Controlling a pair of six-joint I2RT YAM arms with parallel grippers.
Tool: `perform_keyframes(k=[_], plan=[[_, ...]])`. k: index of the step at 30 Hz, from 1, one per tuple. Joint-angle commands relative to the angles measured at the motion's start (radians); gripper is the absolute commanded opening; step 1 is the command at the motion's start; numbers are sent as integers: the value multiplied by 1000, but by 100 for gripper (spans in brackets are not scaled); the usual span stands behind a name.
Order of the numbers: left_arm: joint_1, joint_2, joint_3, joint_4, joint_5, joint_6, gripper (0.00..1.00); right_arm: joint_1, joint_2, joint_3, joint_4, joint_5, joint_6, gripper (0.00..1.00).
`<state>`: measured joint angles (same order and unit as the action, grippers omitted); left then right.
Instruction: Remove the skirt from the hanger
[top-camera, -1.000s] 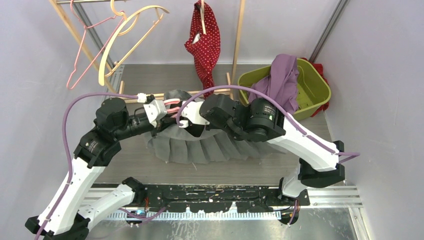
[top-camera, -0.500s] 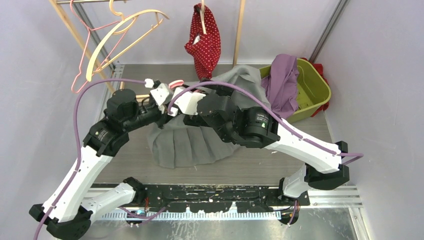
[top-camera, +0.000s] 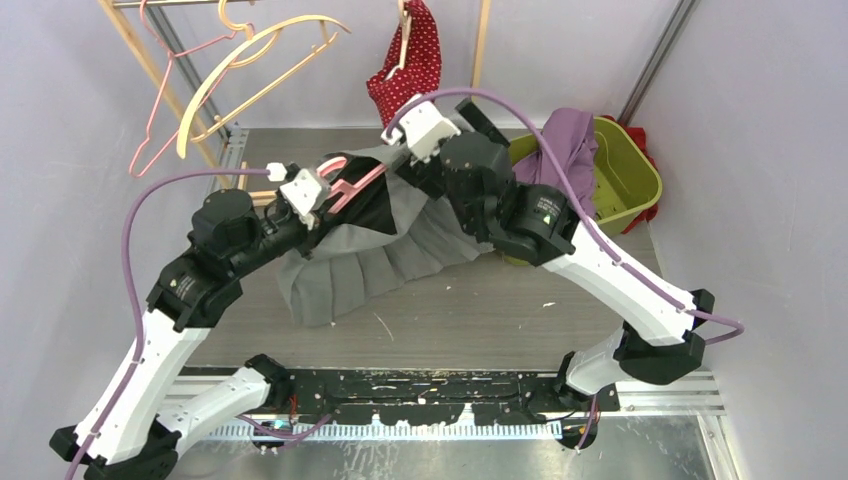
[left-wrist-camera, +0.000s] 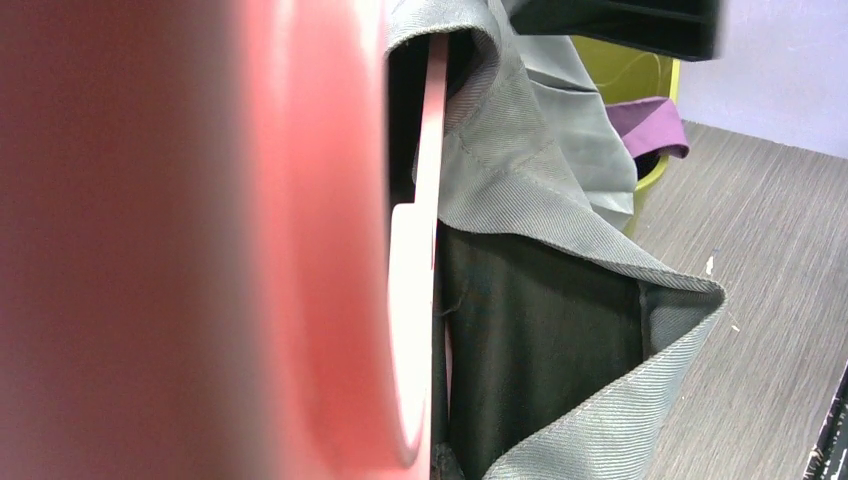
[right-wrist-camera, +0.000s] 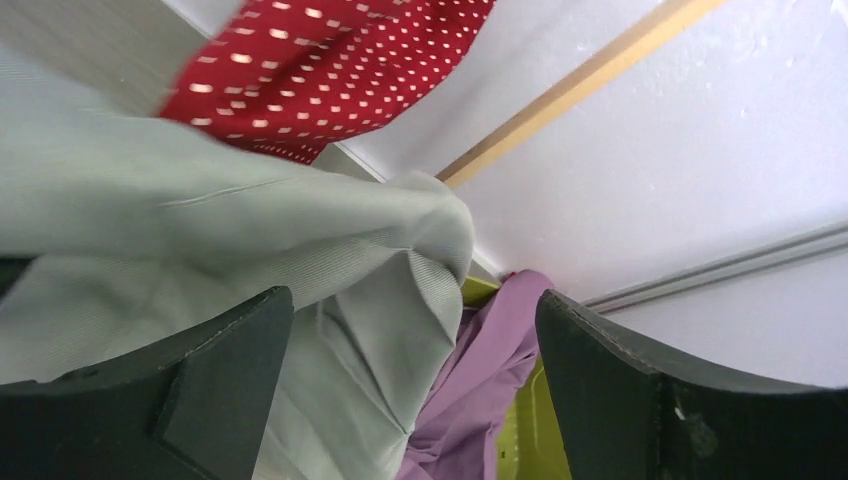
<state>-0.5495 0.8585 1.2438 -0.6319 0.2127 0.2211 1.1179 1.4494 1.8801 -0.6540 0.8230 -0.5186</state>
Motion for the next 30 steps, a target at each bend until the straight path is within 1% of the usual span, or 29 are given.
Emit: perform_keyframes(k=[1, 6, 11, 12, 13, 14, 15, 16, 17, 18, 22, 27, 30], plan=[[3, -49, 75, 76, -19, 13, 0, -64, 42, 47, 96, -104, 98, 95], [3, -52, 71, 79, -17, 13, 0, -69, 130, 160, 44, -167, 115, 95], [3, -40, 67, 75, -29, 27, 0, -69, 111, 186, -2, -220, 138, 94], [3, -38, 66, 80, -29, 27, 0, -69, 104, 189, -15, -236, 144, 90], [3, -36, 62, 83, -25, 28, 0, -69, 97, 189, -22, -259, 146, 83], [3, -32, 60, 88, -22, 28, 0, -69, 90, 185, -22, -278, 147, 72], [3, -29, 58, 93, -19, 28, 0, -69, 85, 181, -21, -290, 146, 57], [3, -27, 57, 95, -15, 27, 0, -69, 84, 180, -19, -292, 148, 40], [3, -24, 56, 101, -12, 26, 0, -70, 86, 183, -18, -289, 147, 26], [3, -23, 56, 104, -11, 25, 0, -72, 90, 186, -19, -283, 145, 18], [3, -20, 50, 106, -21, 30, 0, -75, 103, 213, -38, -294, 148, 2], [3, -27, 24, 108, -38, 40, 0, -76, 103, 254, -46, -327, 150, 1], [3, -26, 11, 116, -48, 43, 0, -76, 95, 302, -59, -382, 189, 1]])
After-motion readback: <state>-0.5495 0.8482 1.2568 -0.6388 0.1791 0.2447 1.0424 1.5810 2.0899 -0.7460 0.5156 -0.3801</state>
